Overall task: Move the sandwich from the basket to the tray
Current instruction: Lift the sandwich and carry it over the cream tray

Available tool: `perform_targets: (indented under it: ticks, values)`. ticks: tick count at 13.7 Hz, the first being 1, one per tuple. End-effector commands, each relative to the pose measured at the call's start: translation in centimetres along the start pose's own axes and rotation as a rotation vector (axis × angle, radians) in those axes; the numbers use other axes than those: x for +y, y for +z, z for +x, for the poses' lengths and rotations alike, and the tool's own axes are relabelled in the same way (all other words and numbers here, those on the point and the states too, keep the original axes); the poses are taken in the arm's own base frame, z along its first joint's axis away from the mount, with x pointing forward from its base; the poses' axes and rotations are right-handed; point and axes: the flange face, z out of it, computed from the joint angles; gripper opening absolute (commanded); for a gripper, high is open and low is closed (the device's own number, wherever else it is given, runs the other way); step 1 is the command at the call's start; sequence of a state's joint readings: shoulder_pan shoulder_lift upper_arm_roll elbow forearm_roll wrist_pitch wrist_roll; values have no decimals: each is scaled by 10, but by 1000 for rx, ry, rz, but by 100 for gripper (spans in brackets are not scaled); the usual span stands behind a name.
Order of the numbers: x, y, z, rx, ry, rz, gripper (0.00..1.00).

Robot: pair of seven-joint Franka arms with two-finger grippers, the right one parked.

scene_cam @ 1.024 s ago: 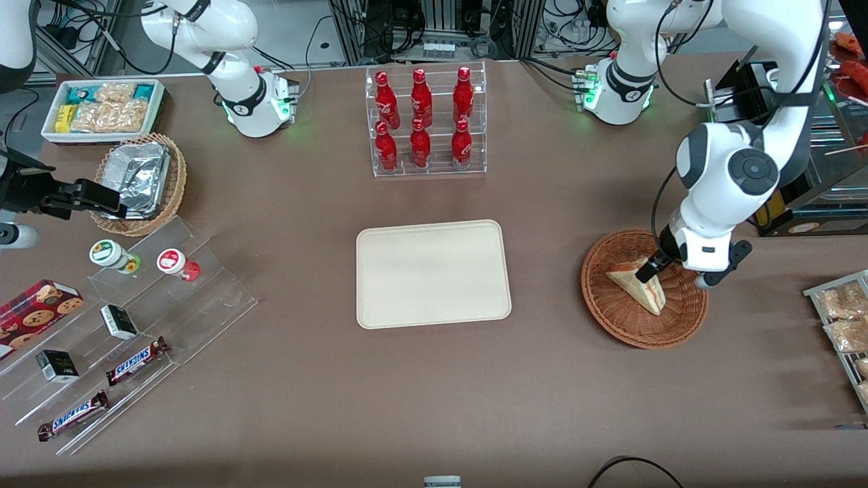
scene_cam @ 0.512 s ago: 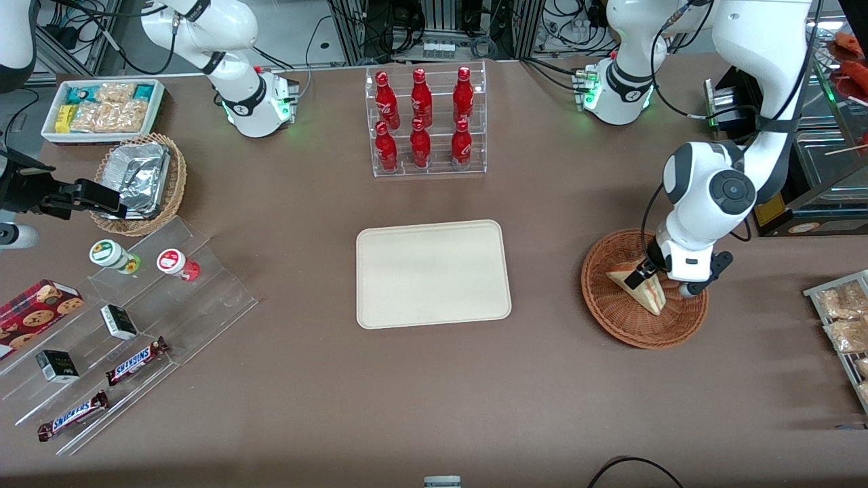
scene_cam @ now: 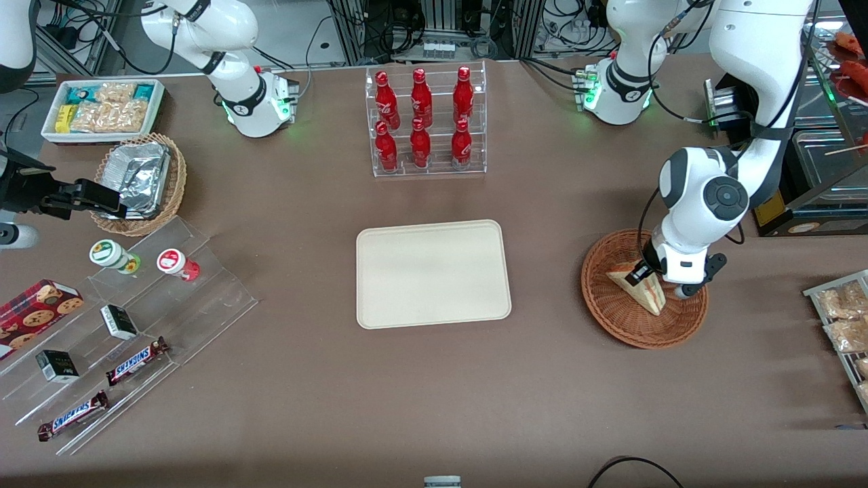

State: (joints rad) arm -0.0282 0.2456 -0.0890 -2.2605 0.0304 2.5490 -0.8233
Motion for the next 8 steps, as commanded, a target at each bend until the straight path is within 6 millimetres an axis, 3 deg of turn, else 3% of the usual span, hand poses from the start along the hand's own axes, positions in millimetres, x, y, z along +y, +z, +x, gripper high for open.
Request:
perform_targets:
  ticks: [1, 3, 5, 7, 8]
  values:
    - [11, -26, -5, 33, 4, -19, 0]
    - [33, -69, -17, 29, 59, 9, 0]
    - [71, -117, -39, 34, 162, 85, 0]
    - [117, -170, -73, 11, 245, 132, 0]
    - [143, -184, -98, -1, 295, 142, 0]
